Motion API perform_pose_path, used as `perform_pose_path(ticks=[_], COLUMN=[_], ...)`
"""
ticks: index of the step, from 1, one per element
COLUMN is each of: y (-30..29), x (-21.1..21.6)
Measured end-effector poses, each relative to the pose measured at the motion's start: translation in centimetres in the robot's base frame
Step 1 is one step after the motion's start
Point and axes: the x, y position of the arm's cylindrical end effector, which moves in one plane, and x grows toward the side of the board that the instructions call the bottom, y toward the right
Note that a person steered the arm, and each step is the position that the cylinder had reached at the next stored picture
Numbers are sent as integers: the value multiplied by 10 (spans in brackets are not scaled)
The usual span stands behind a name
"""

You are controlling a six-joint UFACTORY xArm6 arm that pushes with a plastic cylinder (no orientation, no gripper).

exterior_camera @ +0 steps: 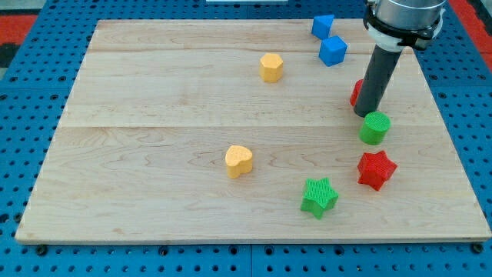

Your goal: Move the green star to the bottom right of the red star

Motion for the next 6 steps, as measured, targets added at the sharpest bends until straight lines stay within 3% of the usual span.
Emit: perform_pose_path(ticks=[1, 4, 6], y=[-40, -151, -114], x=[14, 116, 187])
